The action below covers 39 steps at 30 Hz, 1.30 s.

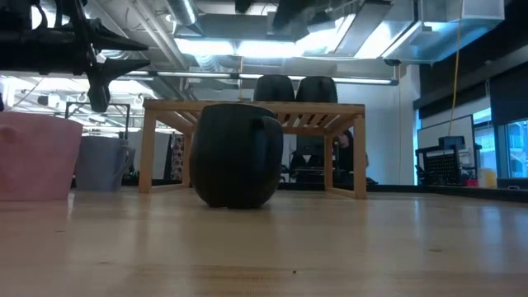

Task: Place coffee mugs
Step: Put the black mugs on the shelf

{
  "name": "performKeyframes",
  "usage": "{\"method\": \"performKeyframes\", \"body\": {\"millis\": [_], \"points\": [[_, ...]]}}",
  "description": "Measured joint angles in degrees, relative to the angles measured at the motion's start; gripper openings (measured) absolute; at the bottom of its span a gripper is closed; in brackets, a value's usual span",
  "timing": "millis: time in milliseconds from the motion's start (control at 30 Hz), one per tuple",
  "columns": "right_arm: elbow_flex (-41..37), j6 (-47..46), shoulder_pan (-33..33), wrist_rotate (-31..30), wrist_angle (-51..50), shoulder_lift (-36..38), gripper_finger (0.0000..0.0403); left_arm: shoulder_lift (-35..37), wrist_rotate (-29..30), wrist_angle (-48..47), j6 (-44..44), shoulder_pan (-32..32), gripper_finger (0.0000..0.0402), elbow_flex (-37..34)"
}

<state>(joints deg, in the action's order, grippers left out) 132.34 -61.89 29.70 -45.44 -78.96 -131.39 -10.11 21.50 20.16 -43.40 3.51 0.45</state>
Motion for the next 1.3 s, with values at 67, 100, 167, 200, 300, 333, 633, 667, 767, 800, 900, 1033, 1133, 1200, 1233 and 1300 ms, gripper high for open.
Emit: {"method": "performKeyframes", "body": {"millis": [67,100,167,200,300,333,633,667,767,800,900,1033,1133,1200,1233,1300], "points": [[-1.6,-2.4,2.4,-7.6,-1.0,0.0,0.0241,0.0,0.3,0.0,0.0,0.0,0.0097,0.0],[-2.7,-2.8,3.3,-10.3,-1.1,-0.1,0.0241,0.0,0.4,0.0,0.0,0.0,0.0097,0.0],[-4.5,-2.8,4.5,-12.2,-0.4,-0.1,0.0241,0.0,0.4,0.0,-0.1,0.0,0.0097,0.0],[-5.0,-2.8,4.7,-12.1,0.8,-0.2,0.0241,0.0,0.4,0.0,-0.1,0.0,0.0097,0.0],[-6.1,-4.2,4.6,-10.3,5.6,-0.1,0.0241,0.0,0.5,0.0,-0.2,0.0,0.0097,0.0],[-7.2,-5.2,4.7,-10.6,6.8,-0.1,0.0241,0.0,0.4,0.0,-0.2,0.0,0.0097,0.0],[-24.7,-29.9,8.8,-20.0,11.6,-0.2,0.0241,0.0,2.0,0.0,-0.2,0.0,0.0097,0.0],[-26.8,-31.5,9.0,-21.0,14.2,-0.2,0.0241,0.0,2.0,0.0,-0.2,0.0,0.0097,0.0],[-31.3,-32.2,9.0,-21.9,22.2,-0.2,0.0241,0.0,2.0,0.0,-0.2,0.0,0.0097,0.0],[-32.4,-31.3,8.9,-22.0,25.3,-0.2,0.0241,0.0,2.0,0.0,-0.2,0.0,0.0097,0.0],[-35.5,-26.3,8.6,-22.0,33.4,-0.2,0.0241,0.0,2.0,0.0,-0.2,0.0,0.0097,0.0],[-37.8,-20.9,7.1,-20.9,40.0,-0.2,0.0241,0.0,2.0,0.0,-0.2,0.0,0.0097,0.0],[-38.4,-17.3,5.1,-20.3,41.9,-0.2,0.0241,0.0,2.0,0.0,-0.2,0.0,0.0097,0.0],[-38.5,-16.2,3.8,-19.9,41.3,-0.2,0.0241,0.0,2.0,0.0,-0.2,0.0,0.0097,0.0],[-38.5,-15.7,3.3,-19.7,41.5,-0.2,0.024,0.0,2.0,0.0,-0.2,0.0,0.0097,0.0],[-38.5,-15.4,2.2,-18.9,41.7,-0.2,0.0232,0.0,2.0,0.0,-0.2,0.0,0.0097,0.0]]}}
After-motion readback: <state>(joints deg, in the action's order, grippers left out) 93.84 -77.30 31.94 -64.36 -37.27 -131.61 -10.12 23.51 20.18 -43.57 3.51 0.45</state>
